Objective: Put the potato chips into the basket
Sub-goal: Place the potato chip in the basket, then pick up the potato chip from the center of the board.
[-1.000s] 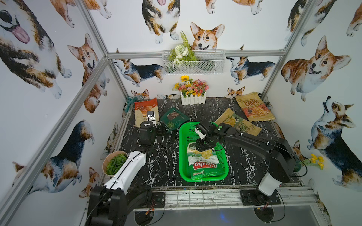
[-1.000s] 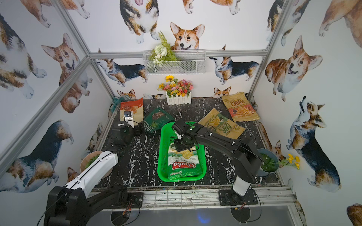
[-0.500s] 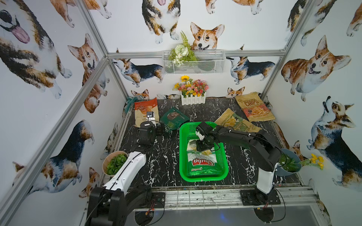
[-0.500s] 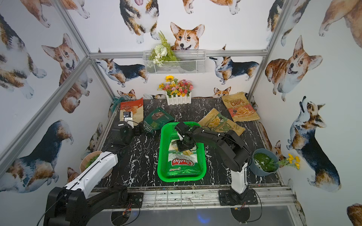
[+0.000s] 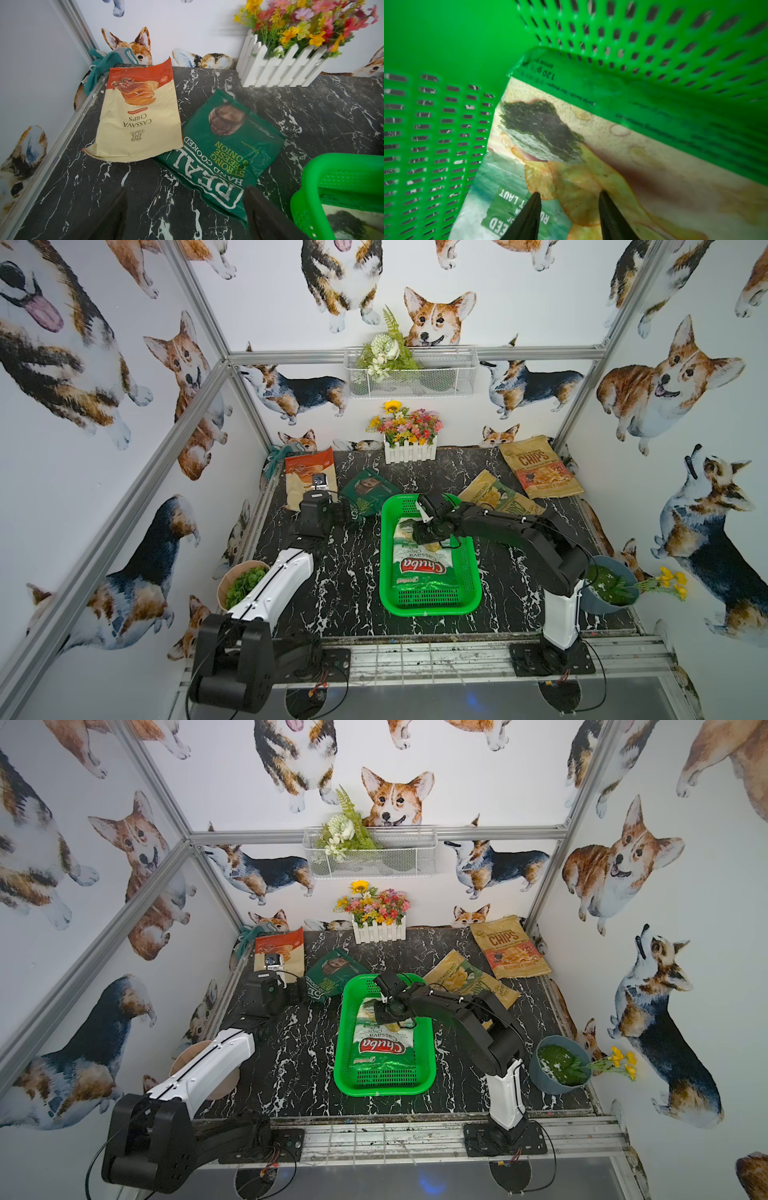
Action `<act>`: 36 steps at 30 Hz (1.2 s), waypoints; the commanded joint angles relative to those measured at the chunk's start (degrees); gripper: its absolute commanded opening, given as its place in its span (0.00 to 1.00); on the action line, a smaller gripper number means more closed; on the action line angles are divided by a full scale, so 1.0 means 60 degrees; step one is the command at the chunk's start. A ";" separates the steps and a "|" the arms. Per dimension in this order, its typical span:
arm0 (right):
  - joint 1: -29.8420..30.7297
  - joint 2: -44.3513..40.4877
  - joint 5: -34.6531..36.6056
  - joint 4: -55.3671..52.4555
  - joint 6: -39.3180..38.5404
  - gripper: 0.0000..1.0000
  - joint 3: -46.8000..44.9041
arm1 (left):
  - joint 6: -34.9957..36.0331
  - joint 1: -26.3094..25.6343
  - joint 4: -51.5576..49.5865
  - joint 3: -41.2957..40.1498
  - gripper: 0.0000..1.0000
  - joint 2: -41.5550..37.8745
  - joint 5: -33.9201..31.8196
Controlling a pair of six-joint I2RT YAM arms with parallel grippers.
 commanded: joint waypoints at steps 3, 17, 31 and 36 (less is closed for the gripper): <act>0.0026 -0.1553 -0.0840 0.0974 0.0049 0.51 -0.0359 | -0.1668 0.0477 -0.0825 0.0657 0.89 0.0884 0.1045; 0.0040 -0.2597 -0.1239 0.1885 0.0608 0.51 -0.1210 | -0.7726 0.1540 0.0939 0.0472 0.82 0.3013 0.2661; 0.0040 -0.2345 -0.1516 0.2003 0.0608 0.51 -0.1254 | -0.8495 0.1636 0.2296 0.0458 0.59 0.4398 0.4110; 0.0025 -0.2343 -0.1568 0.2004 0.0650 0.51 -0.1257 | -0.8603 0.1650 0.2927 0.0169 0.07 0.4540 0.4457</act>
